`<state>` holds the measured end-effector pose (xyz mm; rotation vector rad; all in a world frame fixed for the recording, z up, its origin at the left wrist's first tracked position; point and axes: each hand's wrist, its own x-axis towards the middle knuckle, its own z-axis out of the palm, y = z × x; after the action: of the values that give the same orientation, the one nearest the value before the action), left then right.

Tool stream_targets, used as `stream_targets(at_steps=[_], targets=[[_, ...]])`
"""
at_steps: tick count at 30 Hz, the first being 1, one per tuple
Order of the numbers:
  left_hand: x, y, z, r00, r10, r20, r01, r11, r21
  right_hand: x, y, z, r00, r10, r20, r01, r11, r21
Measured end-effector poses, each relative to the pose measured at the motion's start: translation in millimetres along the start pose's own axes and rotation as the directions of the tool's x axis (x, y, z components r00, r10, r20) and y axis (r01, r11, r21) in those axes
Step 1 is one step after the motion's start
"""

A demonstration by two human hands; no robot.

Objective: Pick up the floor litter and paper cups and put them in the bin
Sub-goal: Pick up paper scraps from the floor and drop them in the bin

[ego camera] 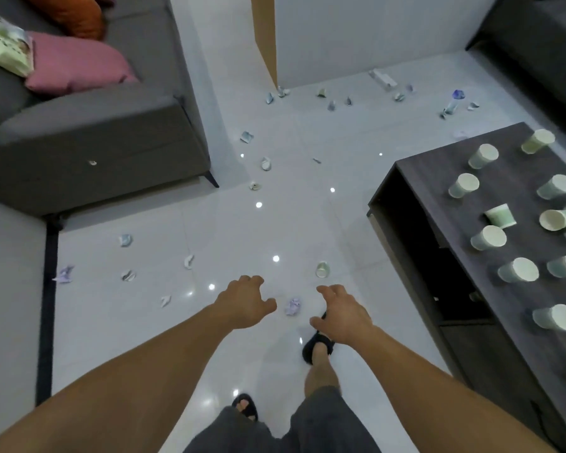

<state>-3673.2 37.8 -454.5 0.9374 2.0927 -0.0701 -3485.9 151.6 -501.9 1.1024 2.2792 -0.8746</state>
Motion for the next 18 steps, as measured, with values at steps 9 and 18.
stream_targets(at_steps=[9, 18], targets=[[174.4, 15.2, 19.7, 0.977, -0.167, 0.133, 0.183, 0.976, -0.118, 192.7, 64.1, 36.0, 0.976, -0.017, 0.219, 0.021, 1.000, -0.016], [406.7, -51.5, 177.6, 0.961, -0.111, 0.253, 0.132, 0.989, -0.070, 385.7, 139.8, 224.7, 0.972, 0.045, 0.231, -0.012, 0.990, -0.143]])
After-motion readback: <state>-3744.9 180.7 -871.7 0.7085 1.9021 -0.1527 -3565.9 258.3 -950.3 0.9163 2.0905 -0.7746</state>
